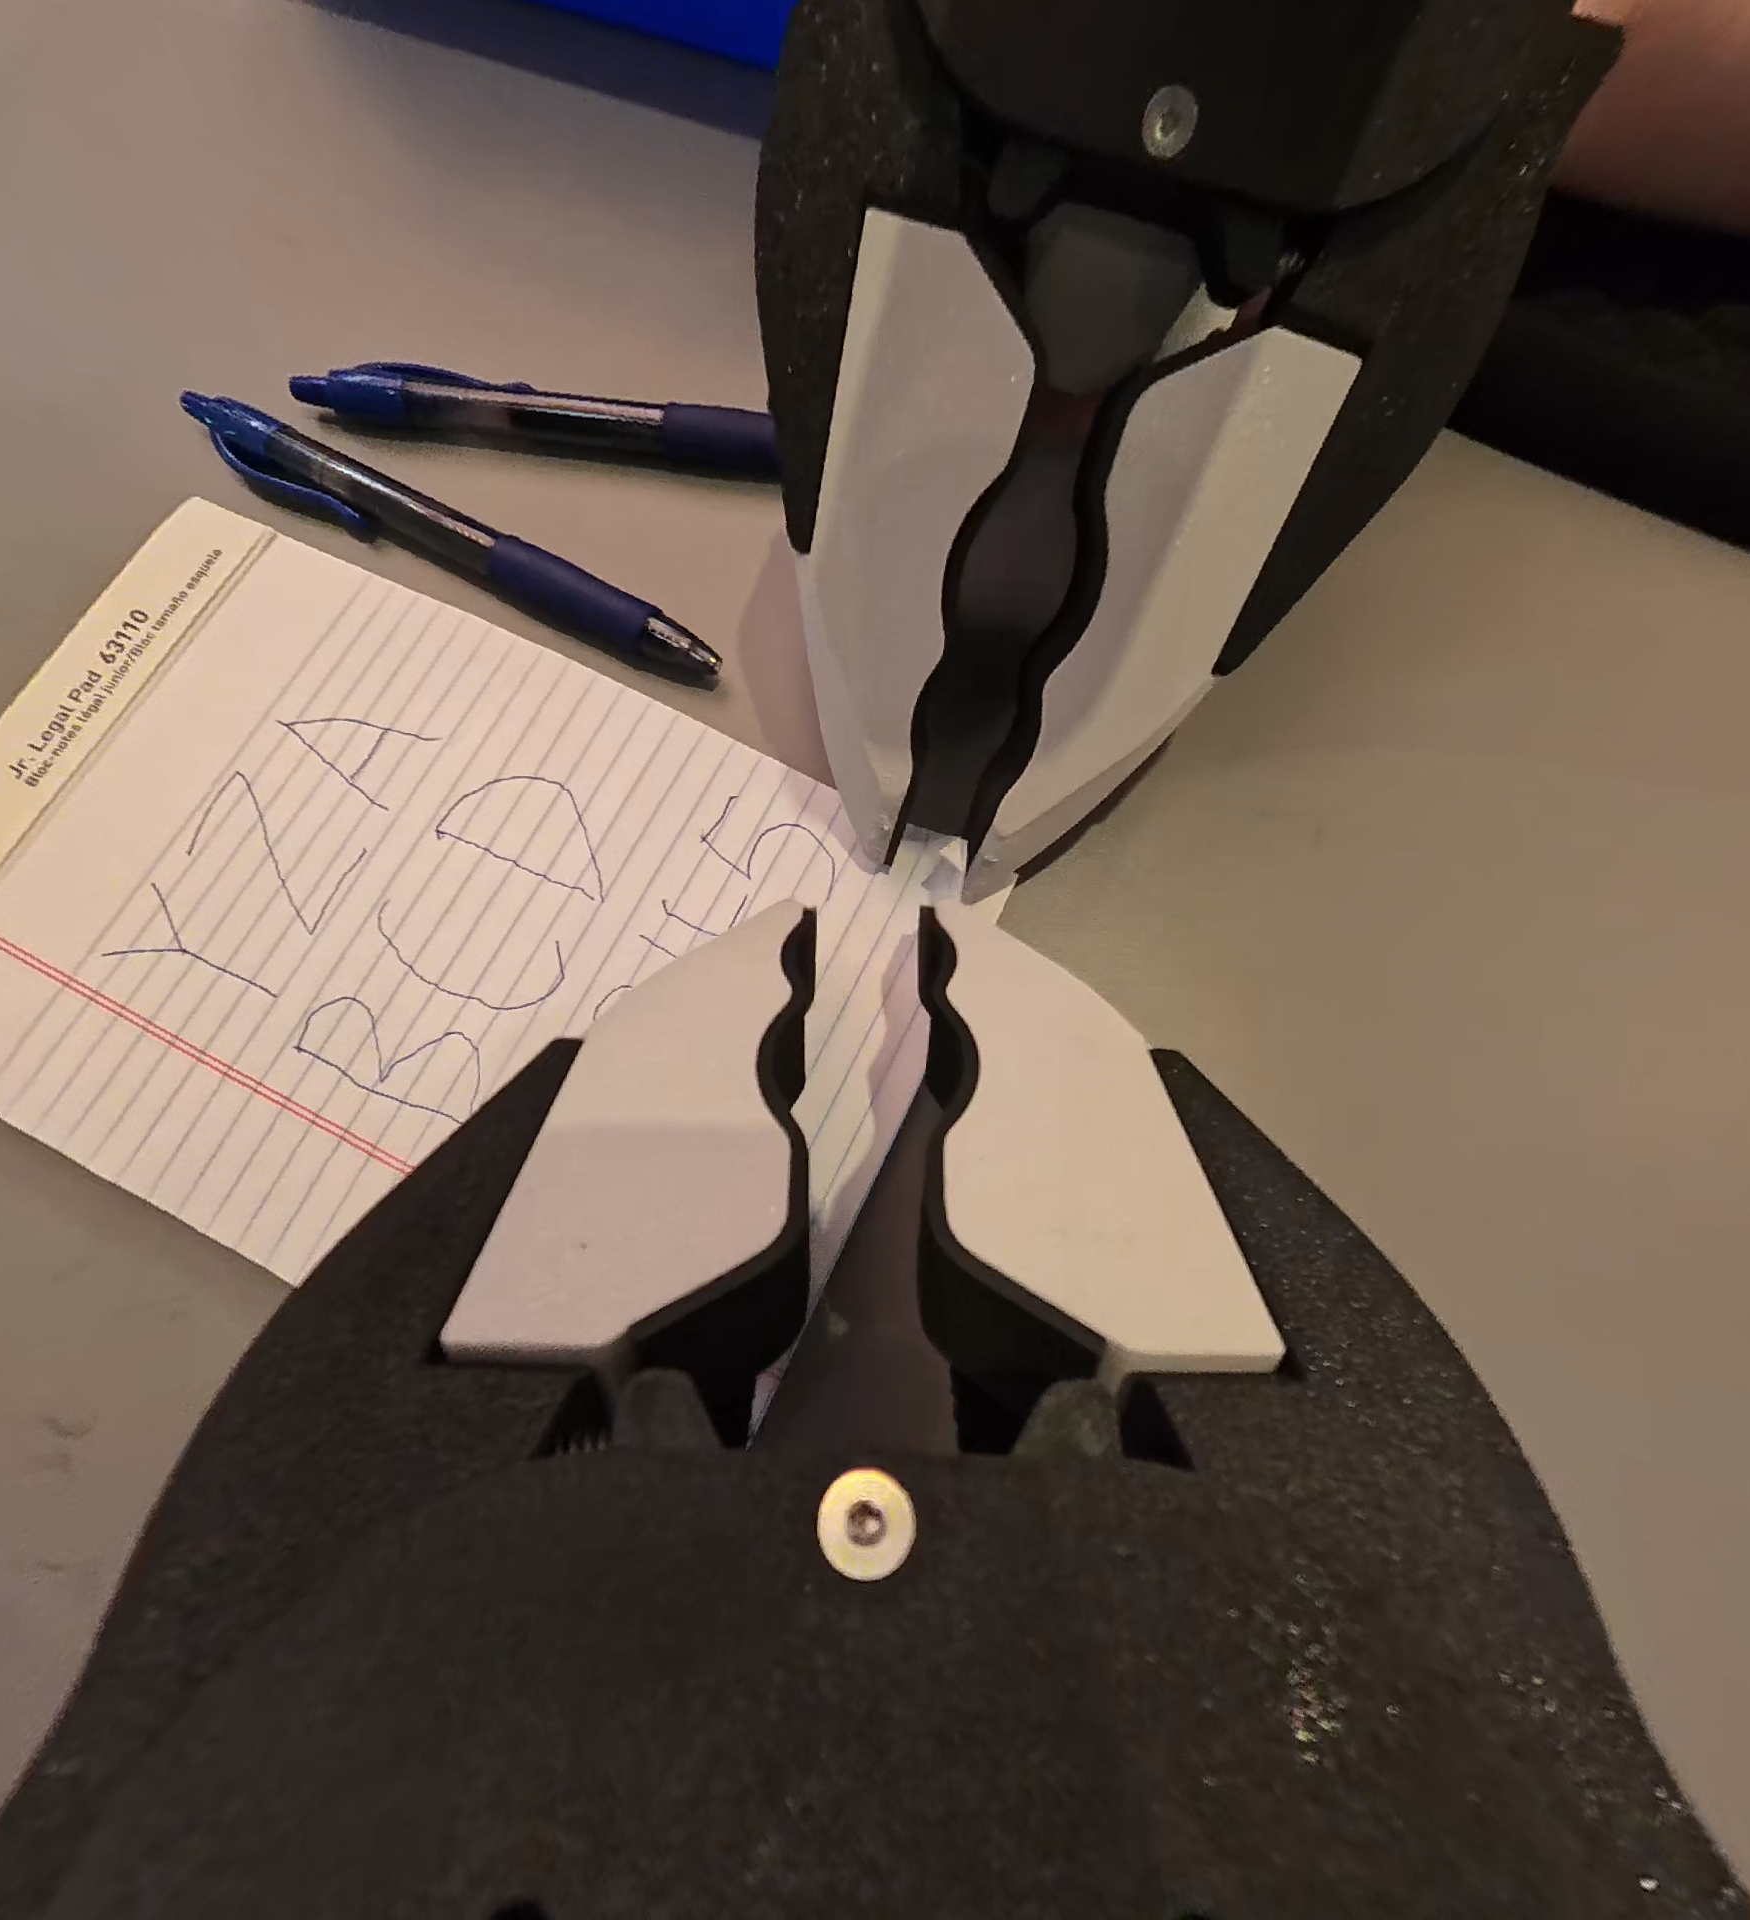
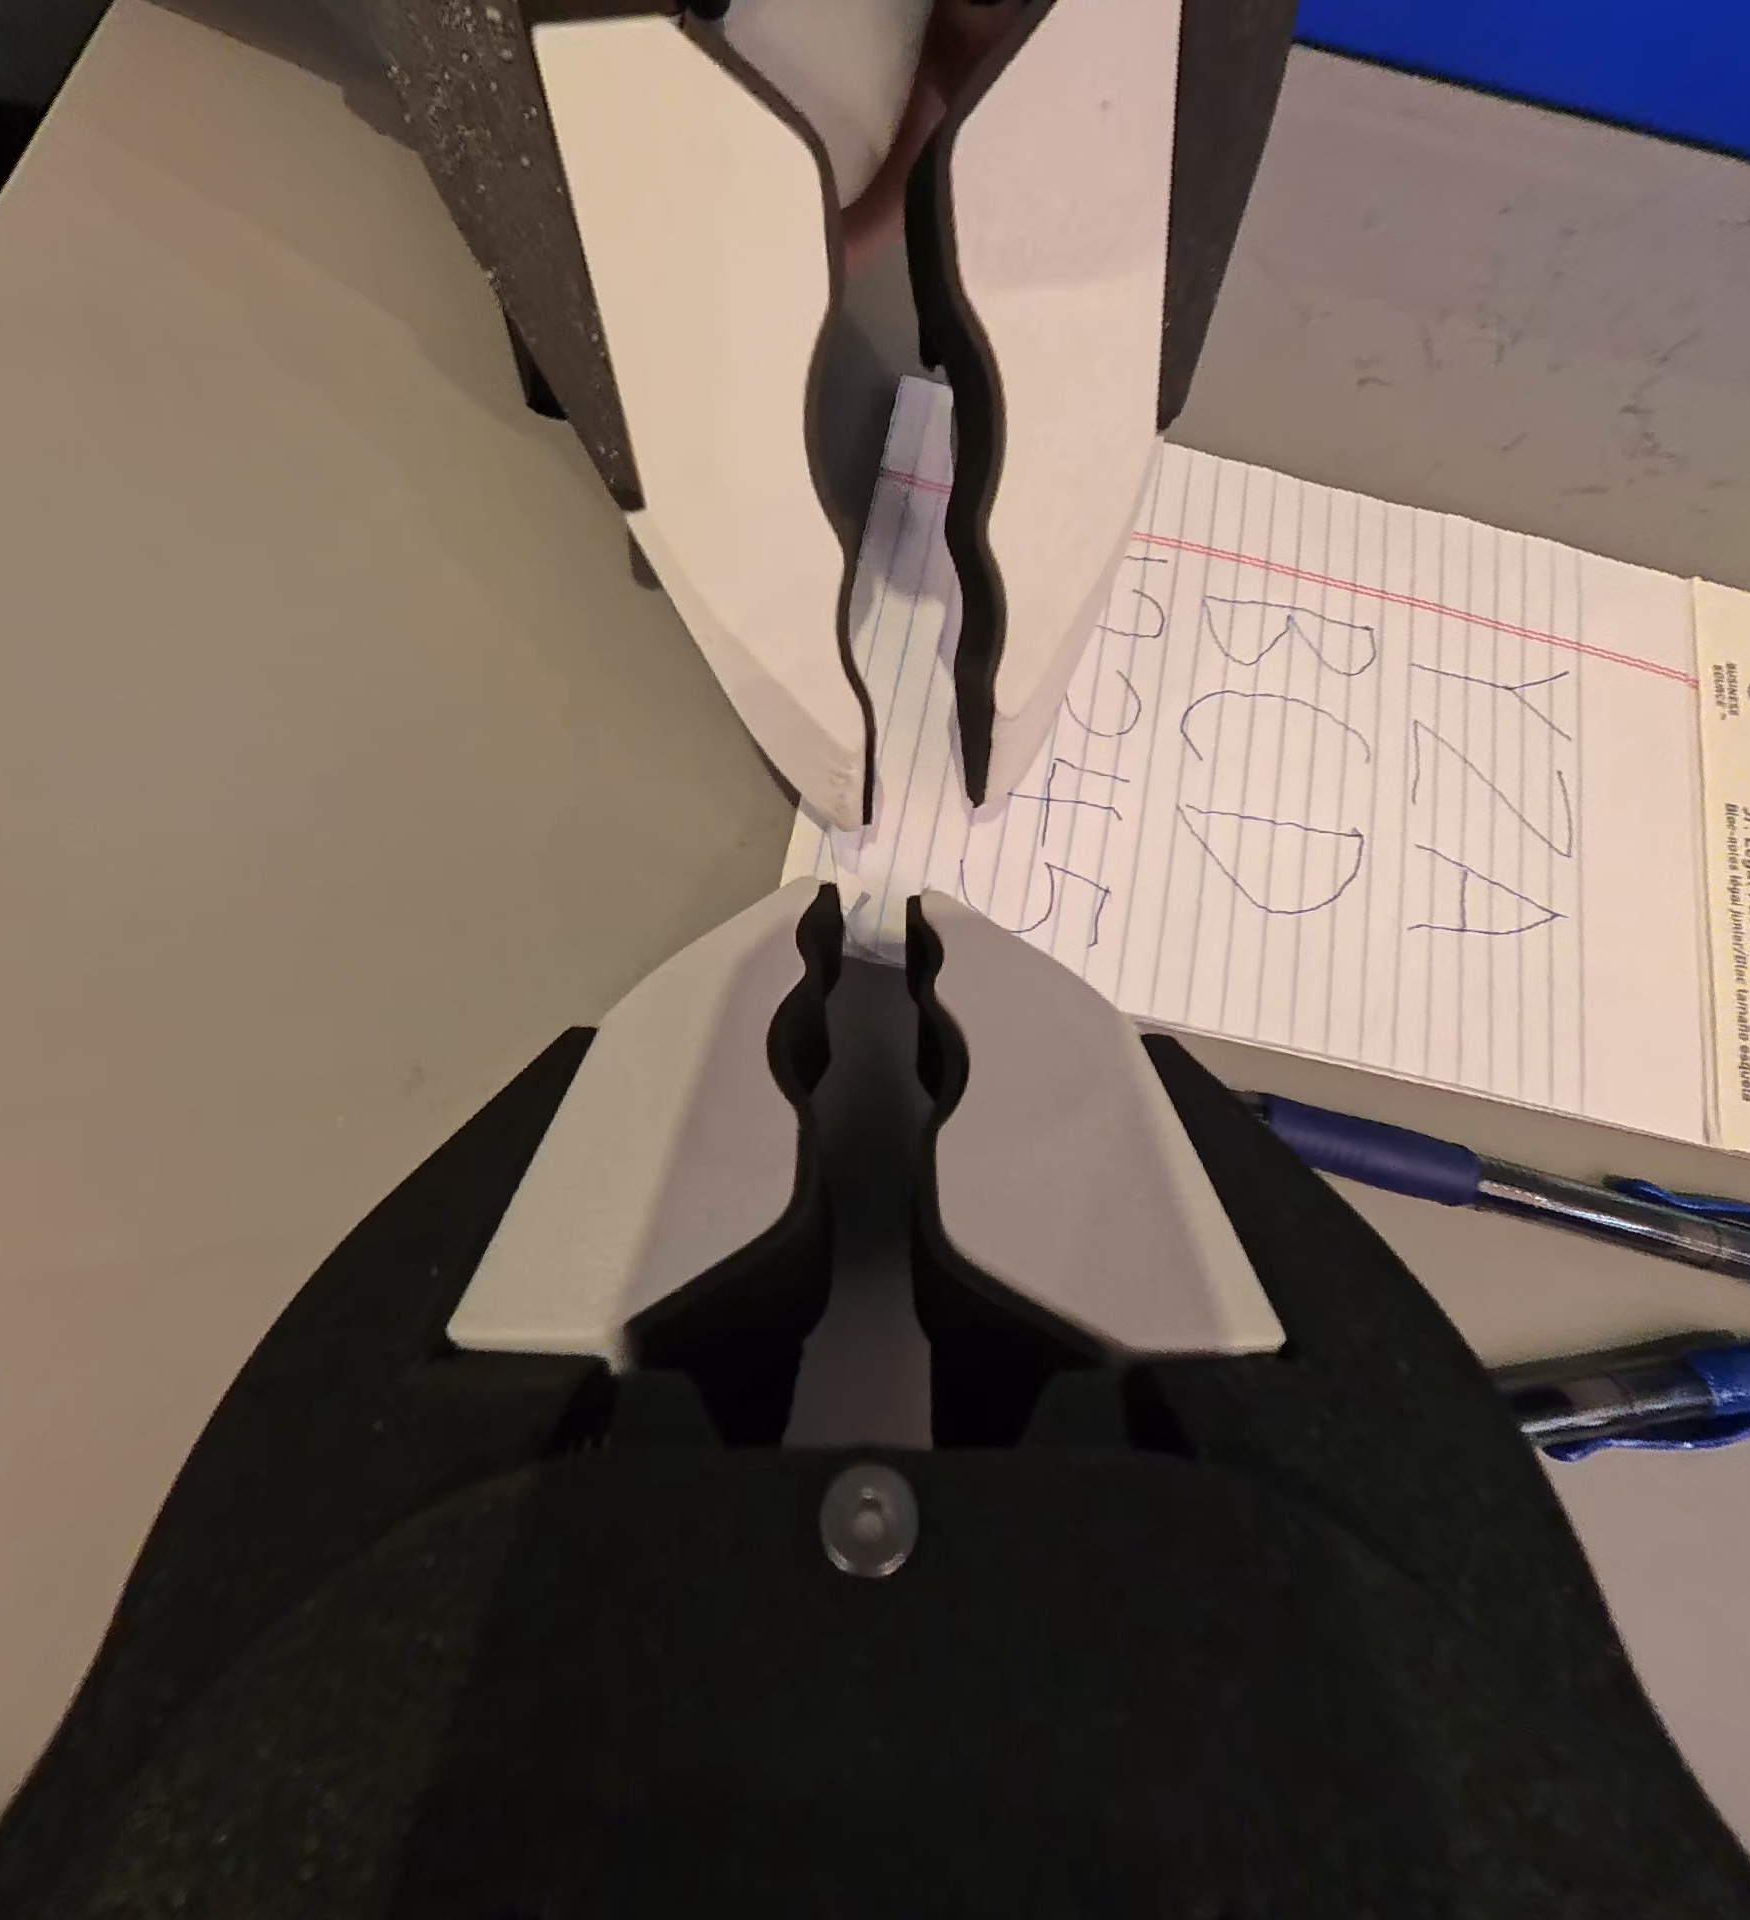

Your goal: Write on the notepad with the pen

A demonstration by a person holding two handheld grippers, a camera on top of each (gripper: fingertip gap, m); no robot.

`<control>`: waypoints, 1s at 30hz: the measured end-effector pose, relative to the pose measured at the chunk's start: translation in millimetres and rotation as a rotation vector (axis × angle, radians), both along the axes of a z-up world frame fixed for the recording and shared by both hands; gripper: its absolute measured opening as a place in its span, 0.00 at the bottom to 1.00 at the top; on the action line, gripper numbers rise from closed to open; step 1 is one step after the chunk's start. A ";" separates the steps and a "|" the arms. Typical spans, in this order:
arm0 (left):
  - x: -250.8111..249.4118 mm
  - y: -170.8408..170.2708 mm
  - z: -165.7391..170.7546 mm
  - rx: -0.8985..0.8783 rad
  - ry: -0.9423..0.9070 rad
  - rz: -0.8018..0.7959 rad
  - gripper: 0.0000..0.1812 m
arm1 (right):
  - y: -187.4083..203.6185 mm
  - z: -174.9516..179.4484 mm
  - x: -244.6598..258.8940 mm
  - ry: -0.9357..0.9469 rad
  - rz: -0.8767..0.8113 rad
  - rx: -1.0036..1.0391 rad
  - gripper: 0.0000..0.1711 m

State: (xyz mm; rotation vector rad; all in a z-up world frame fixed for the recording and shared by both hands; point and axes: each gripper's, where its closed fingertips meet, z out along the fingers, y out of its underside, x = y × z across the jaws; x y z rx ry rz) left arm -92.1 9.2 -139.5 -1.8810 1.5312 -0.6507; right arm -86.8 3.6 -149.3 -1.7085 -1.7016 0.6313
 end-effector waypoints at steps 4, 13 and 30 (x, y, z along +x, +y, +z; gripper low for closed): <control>-1.4 0.6 -1.9 0.008 0.012 0.000 0.10 | -0.3 -0.4 -0.1 0.000 0.001 -0.007 0.07; 0.5 -4.0 2.0 -0.041 -0.021 -0.017 0.10 | -0.7 -0.6 0.3 -0.002 0.001 -0.008 0.07; 2.2 1.1 -2.9 -0.039 -0.015 0.004 0.10 | -5.9 8.2 0.6 0.056 0.005 -0.082 0.11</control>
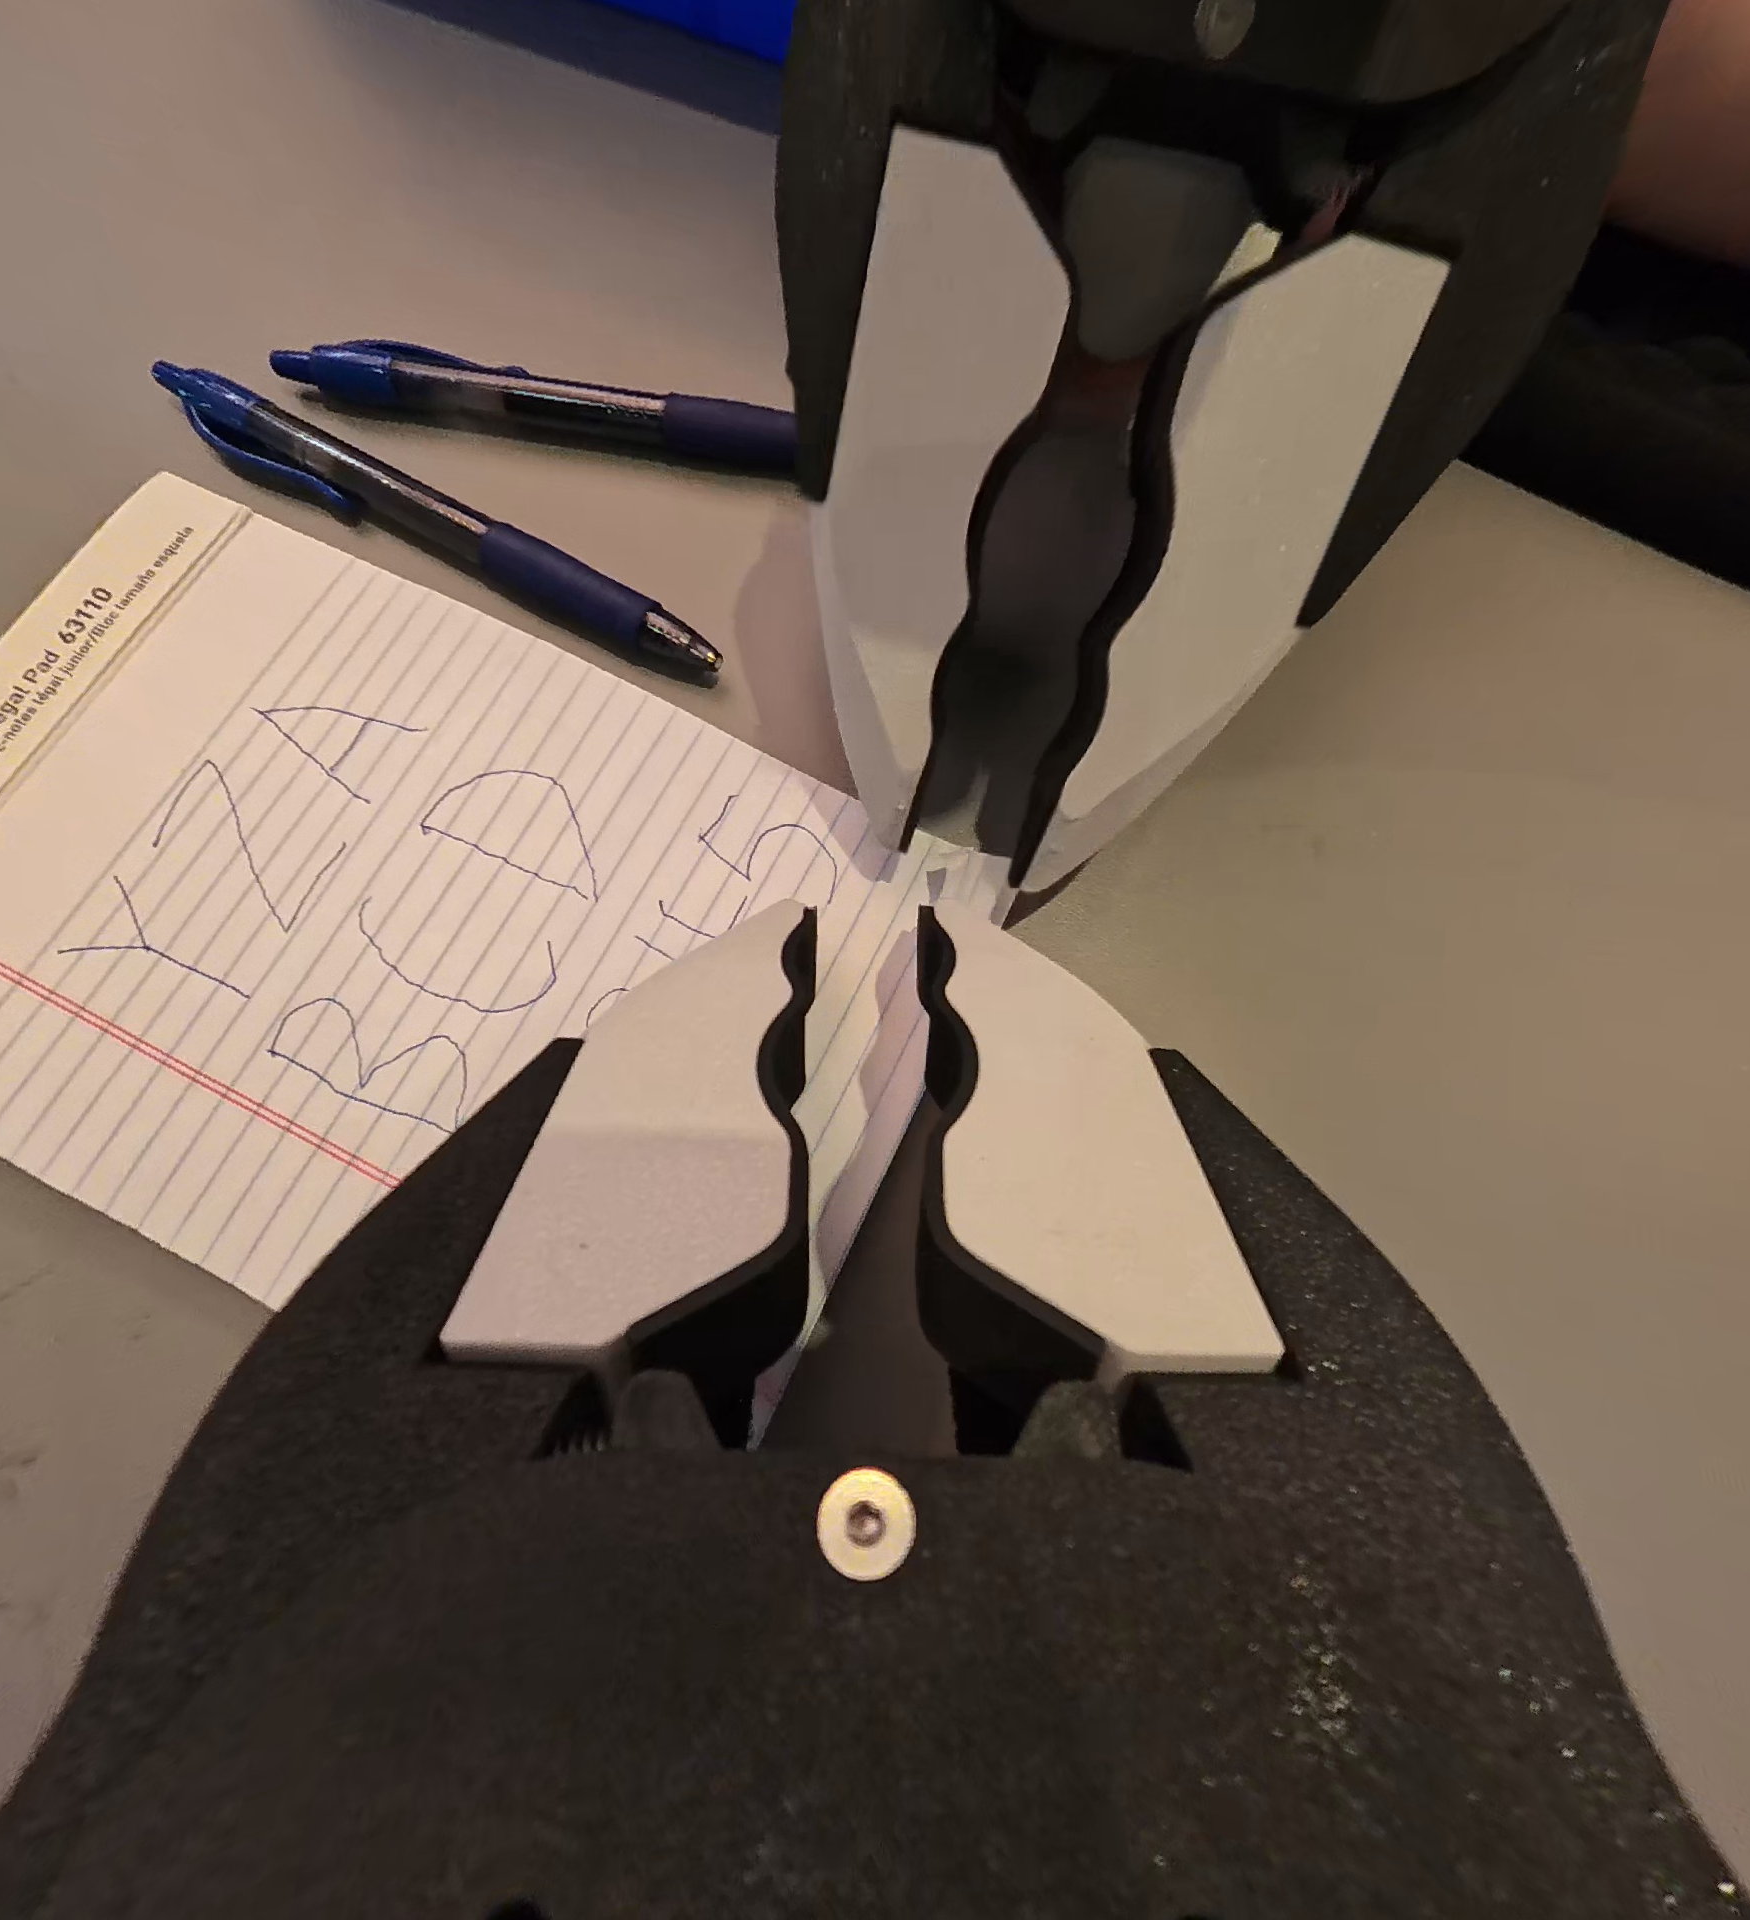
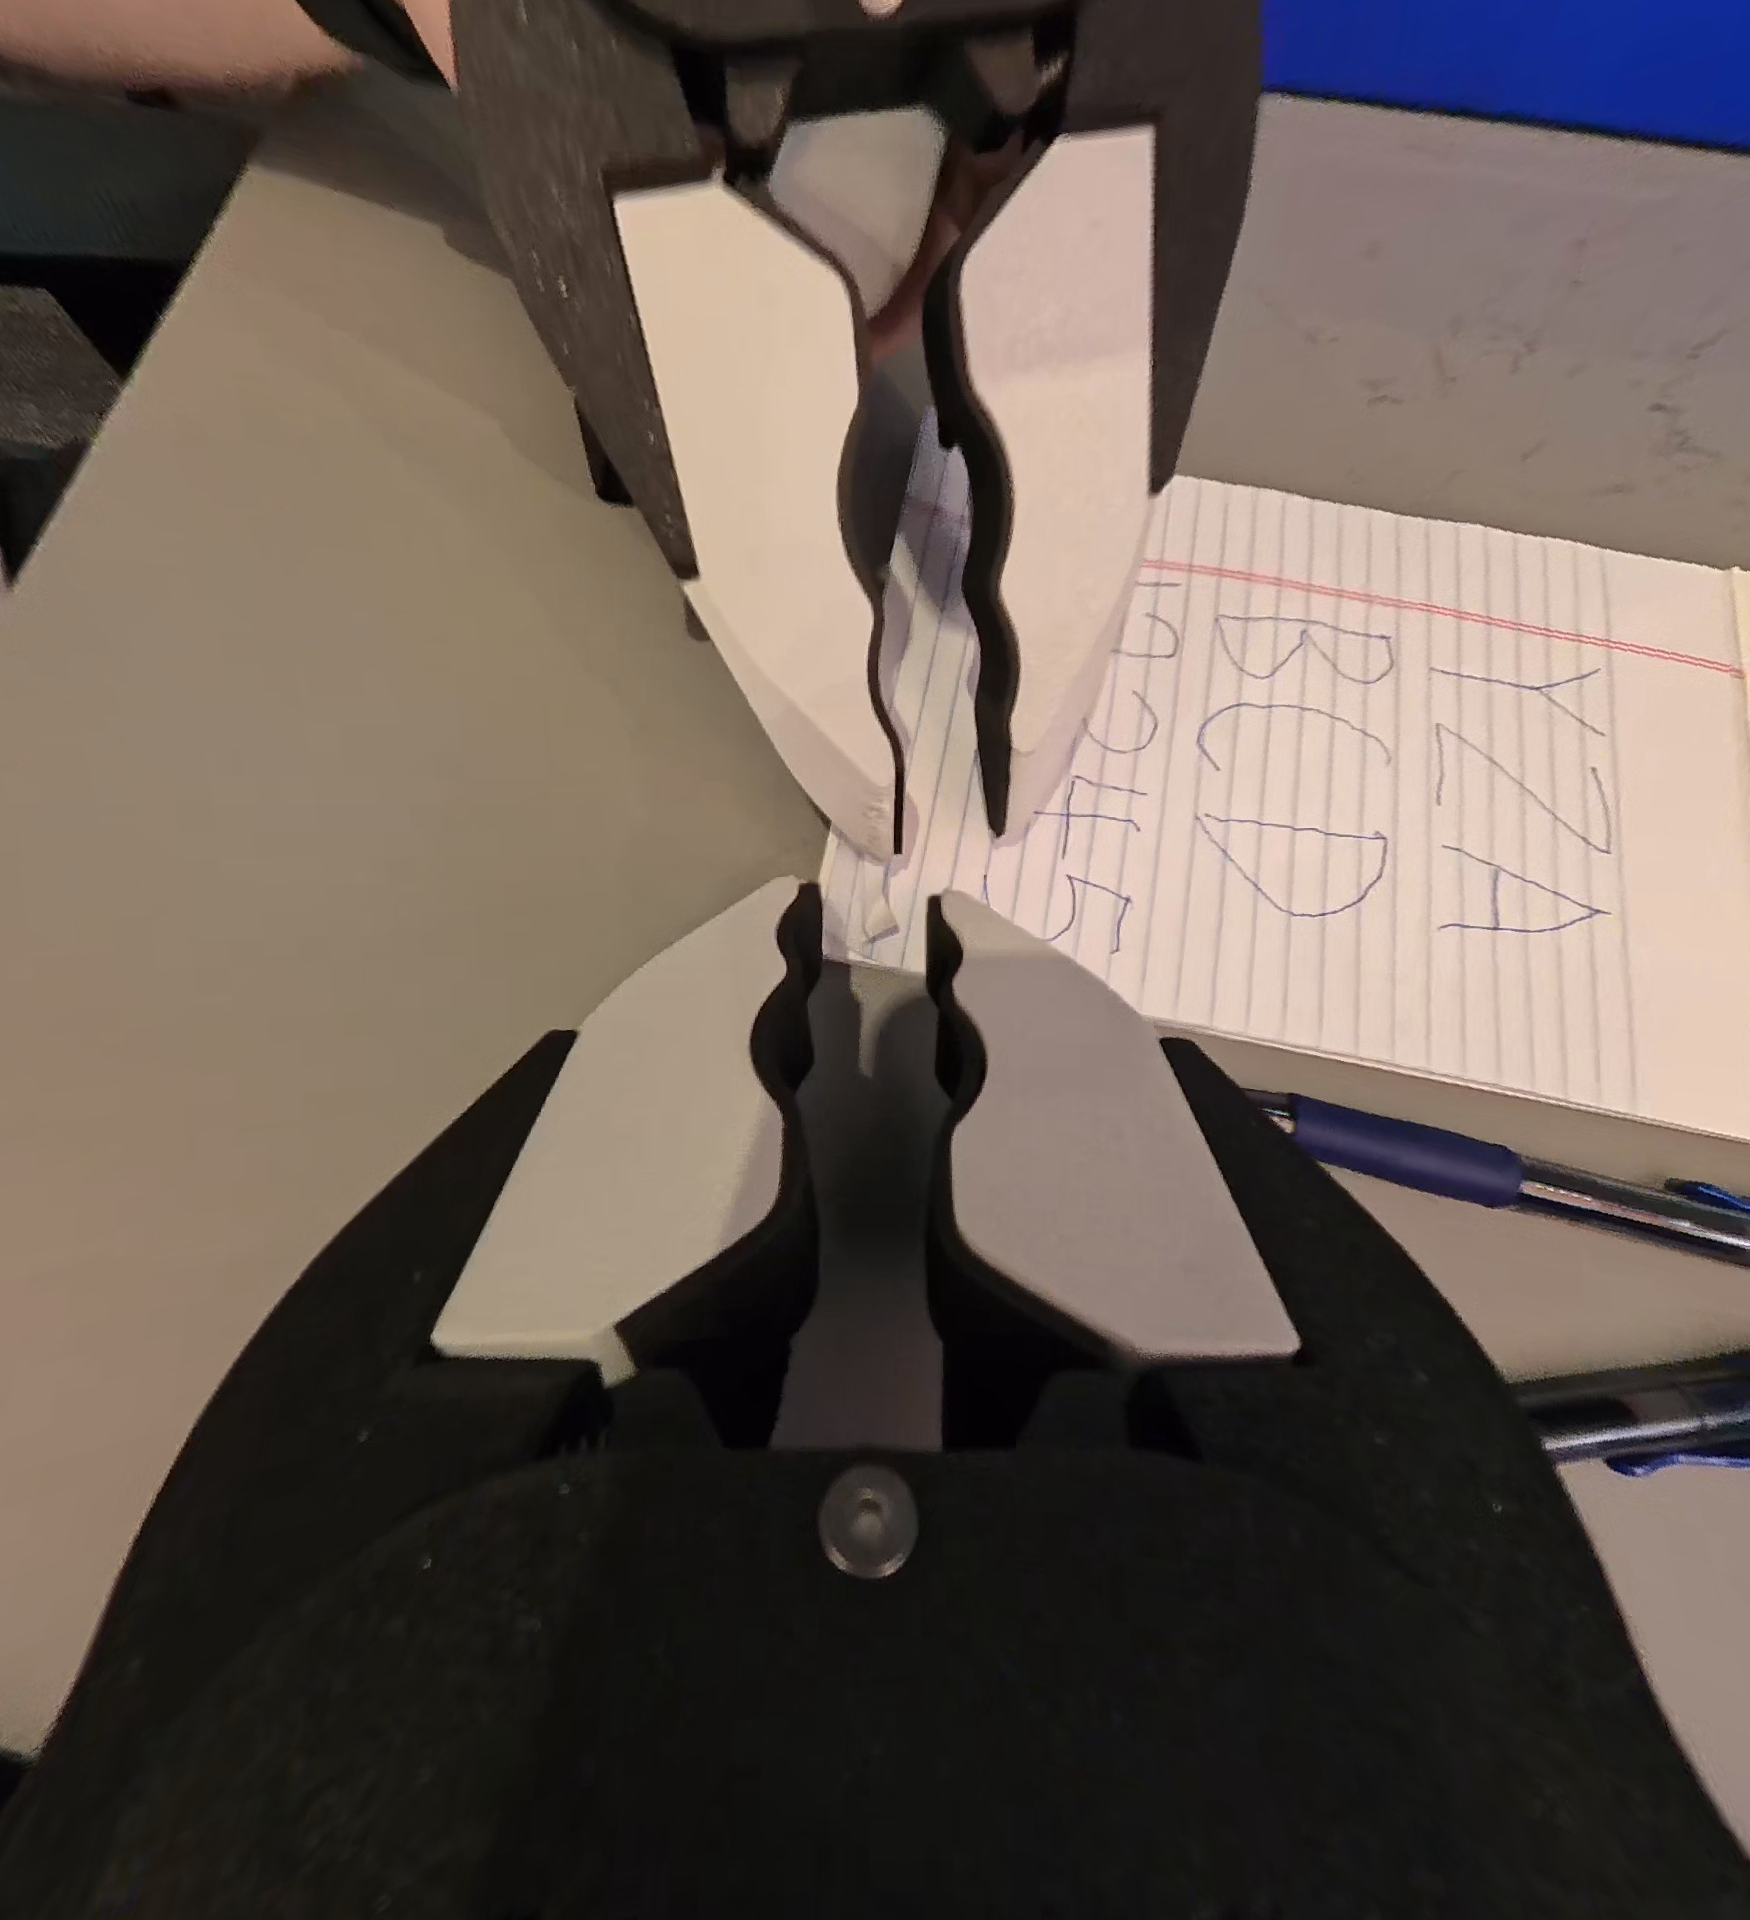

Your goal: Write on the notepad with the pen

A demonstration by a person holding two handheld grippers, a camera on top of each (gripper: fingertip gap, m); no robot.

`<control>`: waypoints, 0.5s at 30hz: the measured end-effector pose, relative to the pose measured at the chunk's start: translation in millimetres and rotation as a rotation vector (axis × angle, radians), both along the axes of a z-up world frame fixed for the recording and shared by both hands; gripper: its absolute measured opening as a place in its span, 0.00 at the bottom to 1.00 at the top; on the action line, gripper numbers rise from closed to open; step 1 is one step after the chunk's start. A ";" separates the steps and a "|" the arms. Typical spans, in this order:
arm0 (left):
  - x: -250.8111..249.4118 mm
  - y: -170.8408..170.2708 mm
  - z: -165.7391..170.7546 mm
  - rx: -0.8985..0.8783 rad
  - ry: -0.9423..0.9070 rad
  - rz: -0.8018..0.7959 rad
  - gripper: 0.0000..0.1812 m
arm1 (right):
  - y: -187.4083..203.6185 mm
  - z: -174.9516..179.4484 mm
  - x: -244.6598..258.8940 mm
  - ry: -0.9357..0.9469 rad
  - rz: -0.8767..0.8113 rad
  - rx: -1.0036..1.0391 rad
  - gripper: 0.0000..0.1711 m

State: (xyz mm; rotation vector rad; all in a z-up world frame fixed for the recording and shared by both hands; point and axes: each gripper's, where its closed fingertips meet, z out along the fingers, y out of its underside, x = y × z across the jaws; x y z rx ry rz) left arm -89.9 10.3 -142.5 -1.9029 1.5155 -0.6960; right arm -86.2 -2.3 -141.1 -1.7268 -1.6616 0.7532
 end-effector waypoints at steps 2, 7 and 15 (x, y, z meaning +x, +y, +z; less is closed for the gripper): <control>-0.5 0.3 -1.7 -0.001 0.004 0.002 0.10 | 0.2 7.8 -1.3 0.042 -0.010 -0.018 0.11; -1.7 1.1 -3.5 -0.009 0.001 0.006 0.10 | 7.3 10.2 -1.0 0.061 -0.057 -0.028 0.10; -1.6 -4.0 -3.0 -0.007 -0.010 -0.014 0.10 | 3.3 -8.2 -3.1 -0.021 -0.036 -0.047 0.08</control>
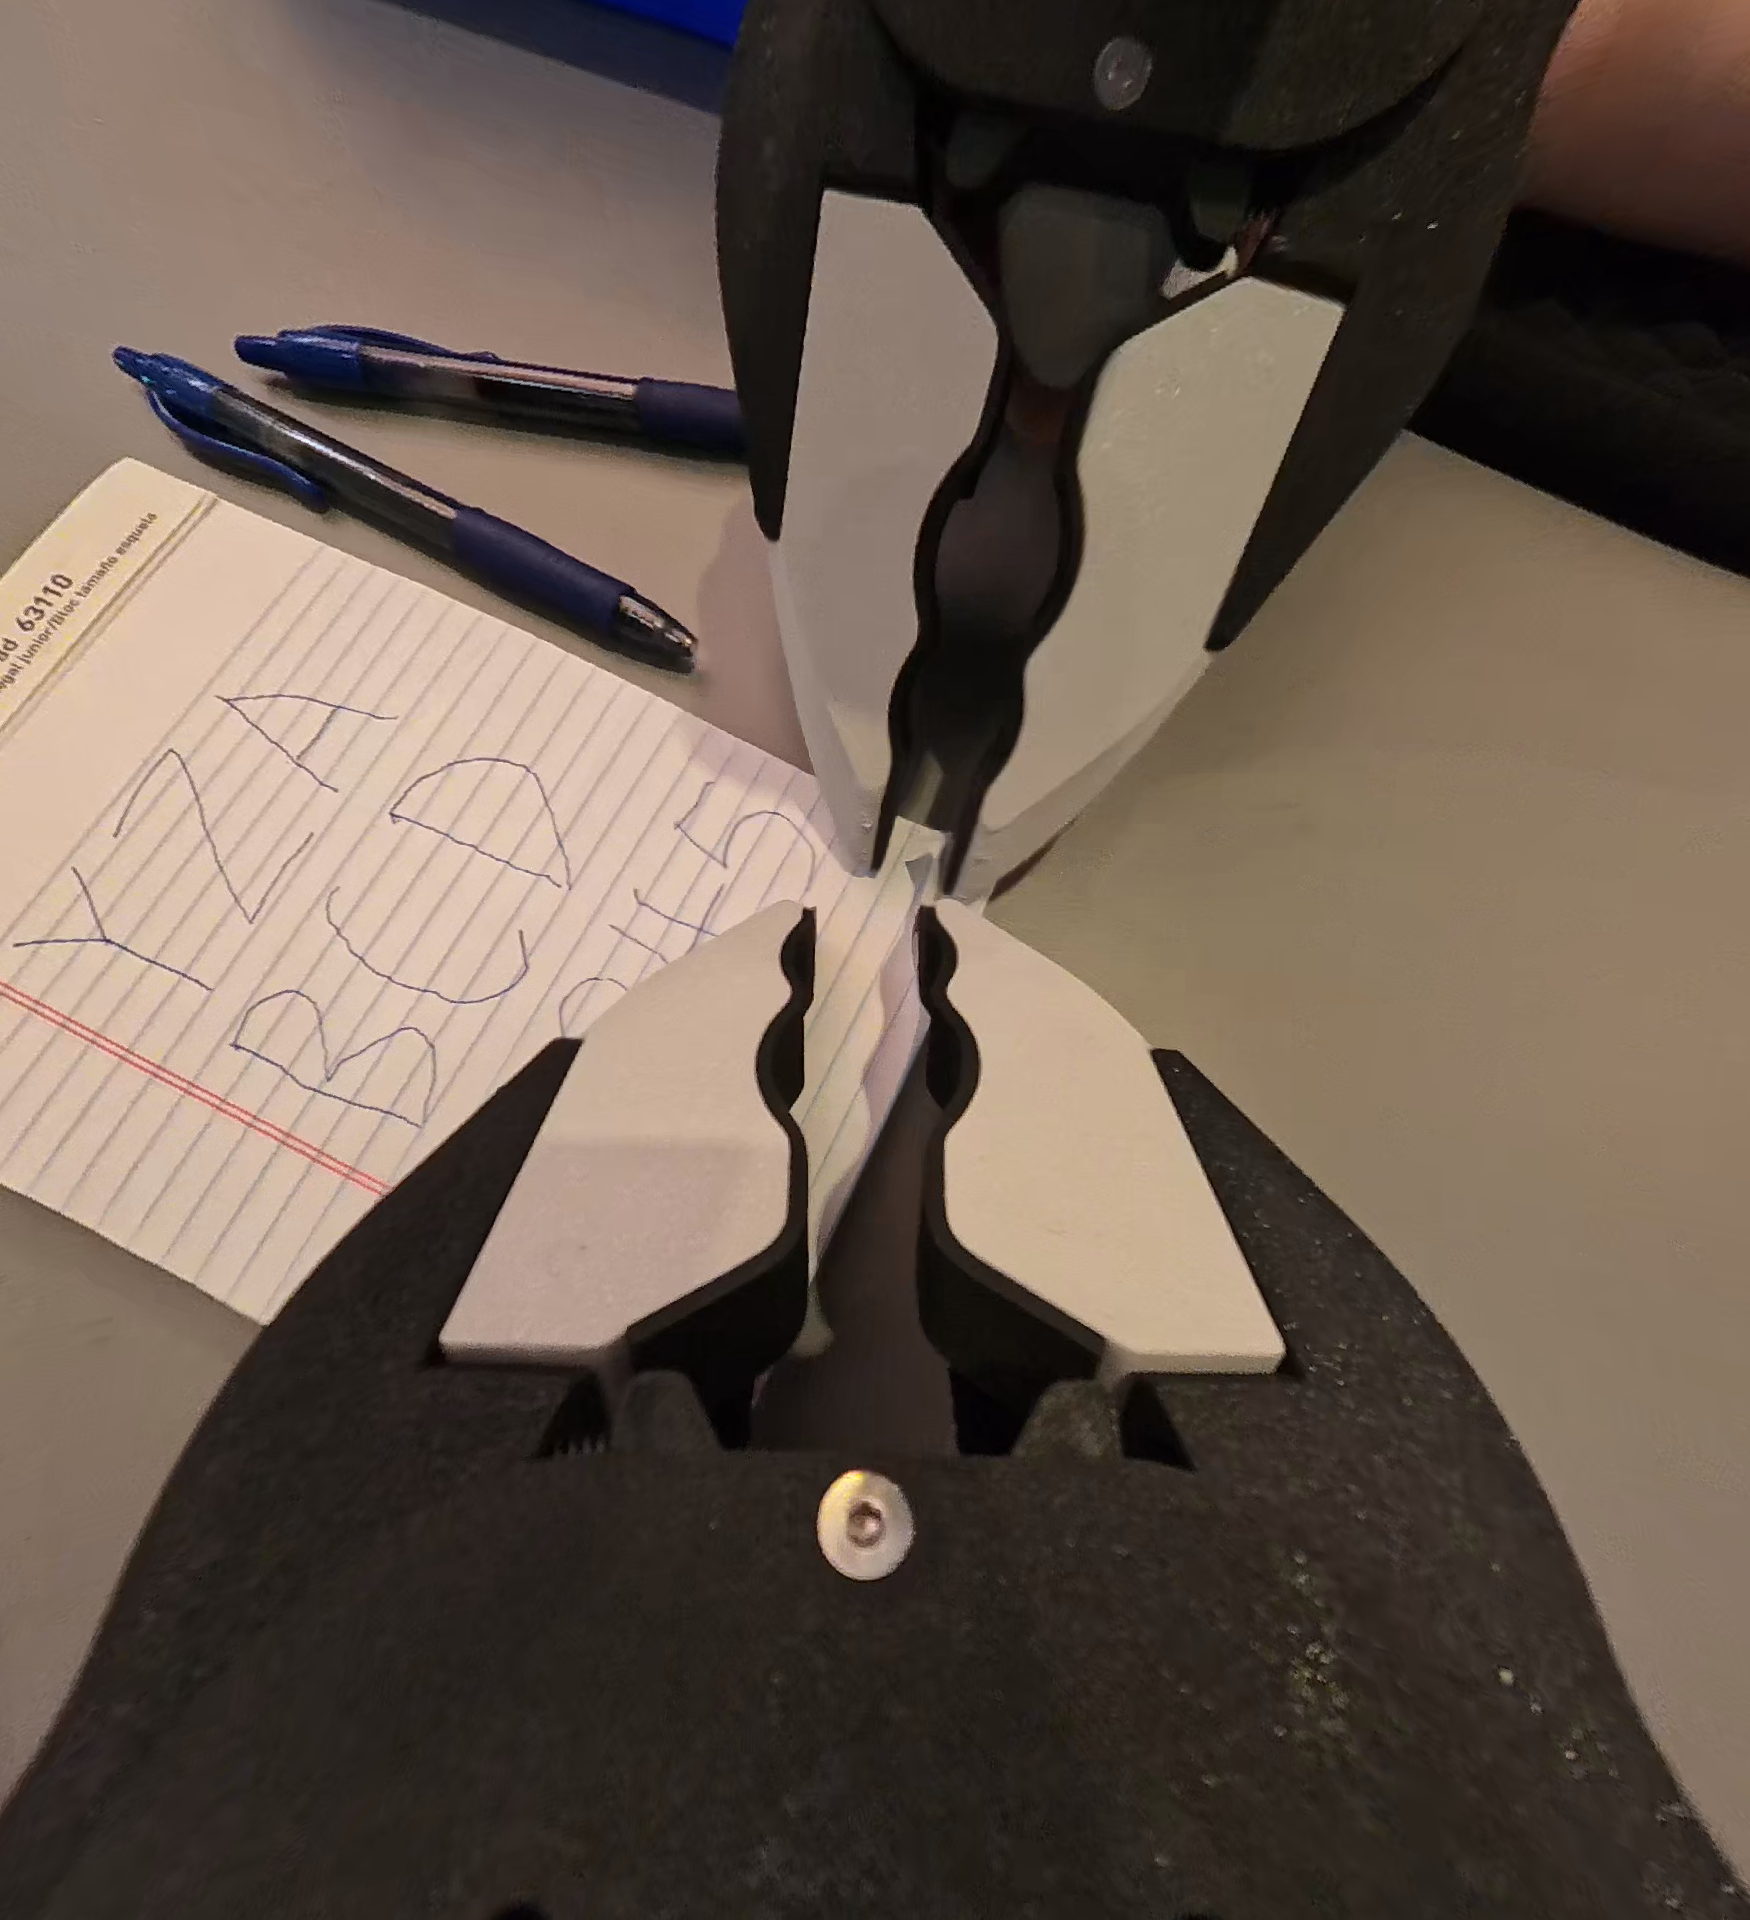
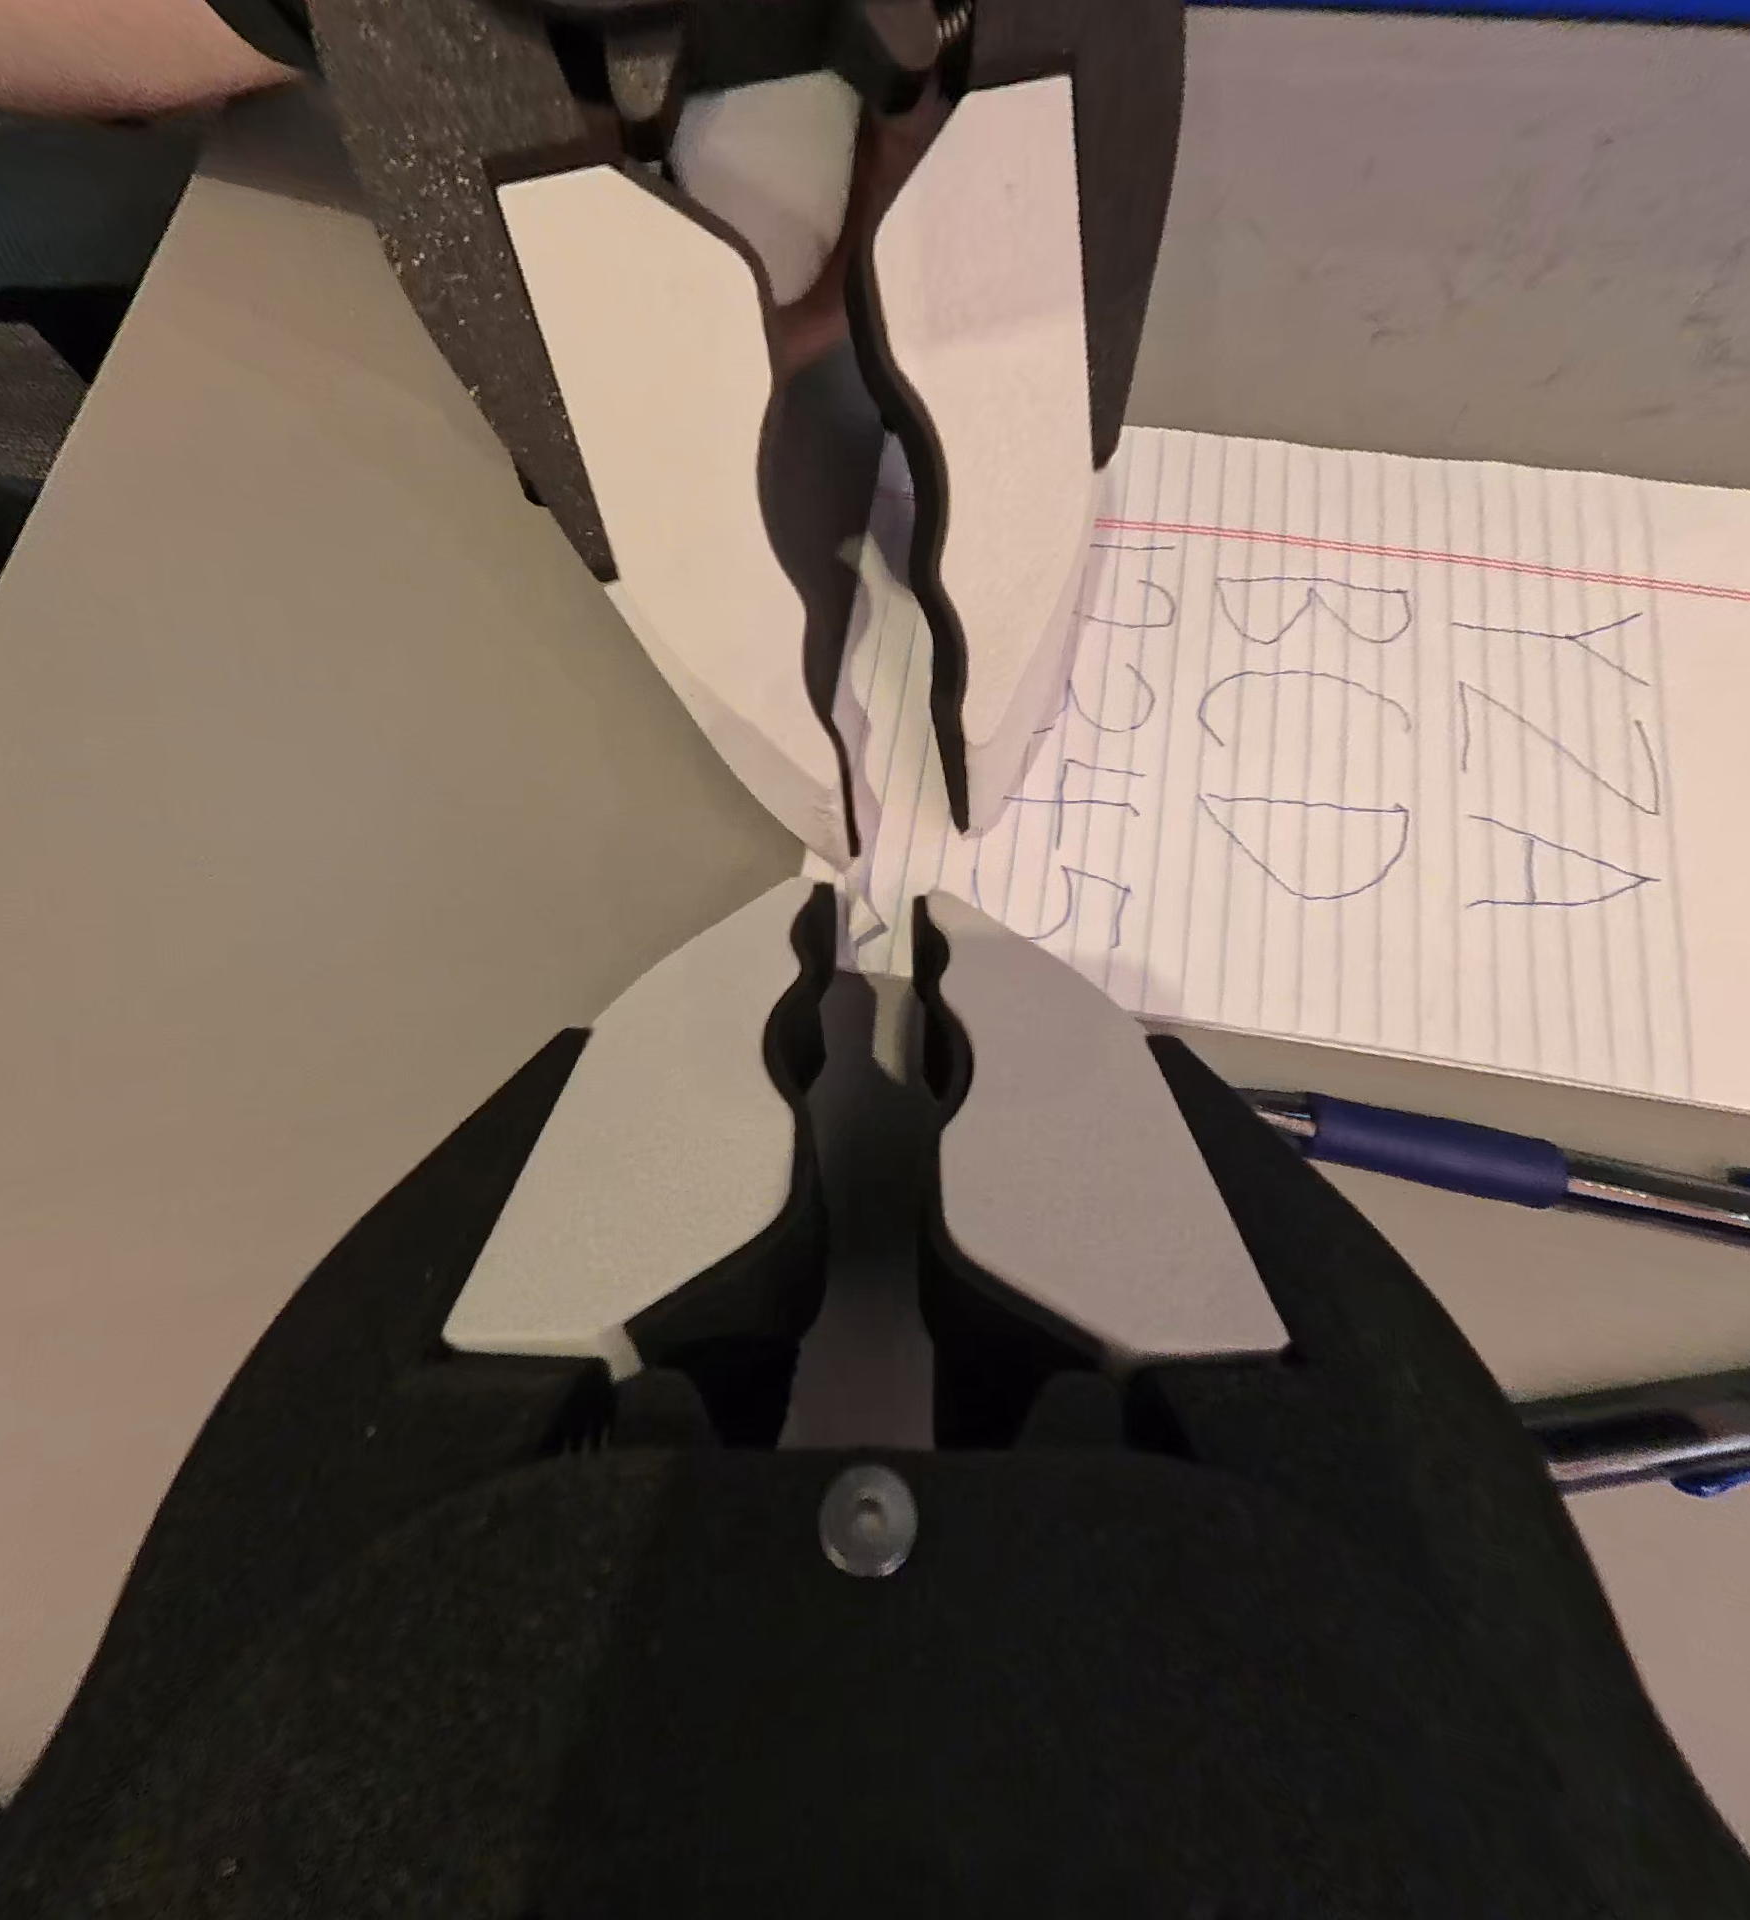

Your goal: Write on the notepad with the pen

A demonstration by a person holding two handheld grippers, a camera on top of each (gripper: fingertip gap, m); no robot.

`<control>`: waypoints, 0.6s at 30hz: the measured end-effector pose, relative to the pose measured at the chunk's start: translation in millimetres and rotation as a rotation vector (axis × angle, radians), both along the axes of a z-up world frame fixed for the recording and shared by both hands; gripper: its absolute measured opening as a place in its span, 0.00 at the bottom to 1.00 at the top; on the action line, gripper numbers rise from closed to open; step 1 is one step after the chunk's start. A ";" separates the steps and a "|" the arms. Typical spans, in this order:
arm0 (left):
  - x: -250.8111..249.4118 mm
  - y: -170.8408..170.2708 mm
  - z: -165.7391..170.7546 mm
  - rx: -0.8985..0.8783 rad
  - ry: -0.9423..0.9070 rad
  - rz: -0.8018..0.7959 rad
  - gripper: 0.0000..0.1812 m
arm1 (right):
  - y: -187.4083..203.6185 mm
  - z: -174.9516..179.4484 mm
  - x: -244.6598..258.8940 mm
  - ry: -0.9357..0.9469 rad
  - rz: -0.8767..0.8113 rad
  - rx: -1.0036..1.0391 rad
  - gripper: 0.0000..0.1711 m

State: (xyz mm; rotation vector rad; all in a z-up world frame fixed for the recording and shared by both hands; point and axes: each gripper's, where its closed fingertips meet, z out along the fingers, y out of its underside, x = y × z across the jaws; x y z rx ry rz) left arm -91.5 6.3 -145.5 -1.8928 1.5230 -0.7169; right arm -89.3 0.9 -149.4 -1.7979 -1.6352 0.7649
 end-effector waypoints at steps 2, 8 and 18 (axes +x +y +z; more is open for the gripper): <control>-0.3 -2.1 -0.7 0.006 0.004 -0.008 0.10 | -1.2 -0.1 -0.1 -0.006 0.014 0.020 0.03; -0.8 -3.1 -3.1 0.057 0.027 -0.020 0.10 | -1.6 7.3 -2.0 0.006 0.030 0.080 0.00; -0.8 7.3 5.3 0.100 0.035 0.029 0.07 | 12.3 31.1 -3.0 0.110 -0.053 0.156 0.00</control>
